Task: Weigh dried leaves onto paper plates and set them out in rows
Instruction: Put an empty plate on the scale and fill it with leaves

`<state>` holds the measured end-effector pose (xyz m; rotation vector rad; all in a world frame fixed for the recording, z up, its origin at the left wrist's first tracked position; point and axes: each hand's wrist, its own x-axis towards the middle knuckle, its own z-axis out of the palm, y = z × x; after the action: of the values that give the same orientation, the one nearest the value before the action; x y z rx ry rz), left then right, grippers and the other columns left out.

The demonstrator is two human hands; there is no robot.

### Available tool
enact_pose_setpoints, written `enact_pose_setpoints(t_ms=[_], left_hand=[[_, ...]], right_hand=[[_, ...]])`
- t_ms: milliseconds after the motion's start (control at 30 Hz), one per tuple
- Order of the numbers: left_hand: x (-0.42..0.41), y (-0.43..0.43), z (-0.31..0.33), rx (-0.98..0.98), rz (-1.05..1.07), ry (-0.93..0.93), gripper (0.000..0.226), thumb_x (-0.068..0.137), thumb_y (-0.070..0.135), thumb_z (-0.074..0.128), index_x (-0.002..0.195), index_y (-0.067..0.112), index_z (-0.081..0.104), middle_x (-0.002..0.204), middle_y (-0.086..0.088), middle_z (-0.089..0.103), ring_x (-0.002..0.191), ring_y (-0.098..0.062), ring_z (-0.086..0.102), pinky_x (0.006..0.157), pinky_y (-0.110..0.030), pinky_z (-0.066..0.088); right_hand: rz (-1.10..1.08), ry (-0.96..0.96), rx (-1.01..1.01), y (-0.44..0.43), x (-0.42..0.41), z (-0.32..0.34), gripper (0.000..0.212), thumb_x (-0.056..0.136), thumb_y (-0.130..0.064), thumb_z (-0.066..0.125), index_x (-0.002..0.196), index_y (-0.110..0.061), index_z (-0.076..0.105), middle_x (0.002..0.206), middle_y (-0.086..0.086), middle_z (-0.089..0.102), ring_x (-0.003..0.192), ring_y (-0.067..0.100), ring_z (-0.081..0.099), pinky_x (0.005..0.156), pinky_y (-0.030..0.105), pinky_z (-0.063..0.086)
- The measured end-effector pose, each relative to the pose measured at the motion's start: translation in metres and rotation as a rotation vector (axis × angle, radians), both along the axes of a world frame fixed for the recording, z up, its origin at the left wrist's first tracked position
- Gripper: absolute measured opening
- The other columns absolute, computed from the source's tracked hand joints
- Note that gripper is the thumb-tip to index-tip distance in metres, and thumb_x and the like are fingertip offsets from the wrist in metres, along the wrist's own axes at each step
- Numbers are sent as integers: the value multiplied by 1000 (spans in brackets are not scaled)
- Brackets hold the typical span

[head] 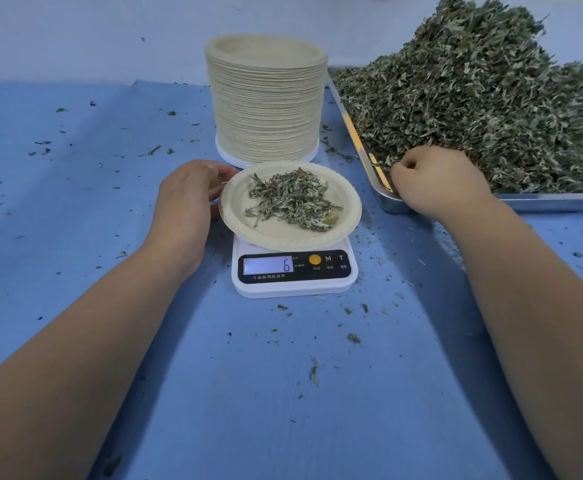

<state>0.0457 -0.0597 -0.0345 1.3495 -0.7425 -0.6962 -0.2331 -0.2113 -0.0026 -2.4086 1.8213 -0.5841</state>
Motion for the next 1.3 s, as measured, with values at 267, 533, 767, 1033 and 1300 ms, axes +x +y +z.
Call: enact_pose_setpoints(t_ms=[267,533,767,1033,1300], left_hand=[[-1,2,1,-15,-5,27,30,80,25,45,88,17,73,97,-2,80,84,-10,75,58,-16,53],[0,0,-2,-10,4,0,29,86,23,46,90,17,74,96,-4,80,83,-11,73,59,-18,52],[1,-1,-3,-6,16,3,29,88,22,47,88,19,76,96,-2,80,87,-13,74,63,-22,54],[1,-2,-3,-6,-2,0,34,82,26,46,96,13,75,97,-5,80,87,-17,75,62,-23,56],[0,-2,-4,-14,8,-27,32,86,26,46,90,16,76,89,-3,79,72,-9,69,56,-18,51]], right_hand=[[-79,-99,-141,5,-1,2,30,85,-35,49,82,-11,68,77,12,64,74,37,57,65,35,48],[-287,137,183,-5,-8,9,51,88,-56,30,105,-15,56,110,13,56,94,33,45,105,59,35],[-234,104,149,-5,-10,8,47,89,-54,36,91,-13,58,94,10,58,86,33,54,78,40,40],[-347,144,79,-8,-29,12,49,86,-53,40,106,-14,63,112,17,62,115,39,52,102,57,32],[-173,134,194,-15,-28,11,49,96,-52,38,94,-8,60,91,13,58,86,34,56,74,38,44]])
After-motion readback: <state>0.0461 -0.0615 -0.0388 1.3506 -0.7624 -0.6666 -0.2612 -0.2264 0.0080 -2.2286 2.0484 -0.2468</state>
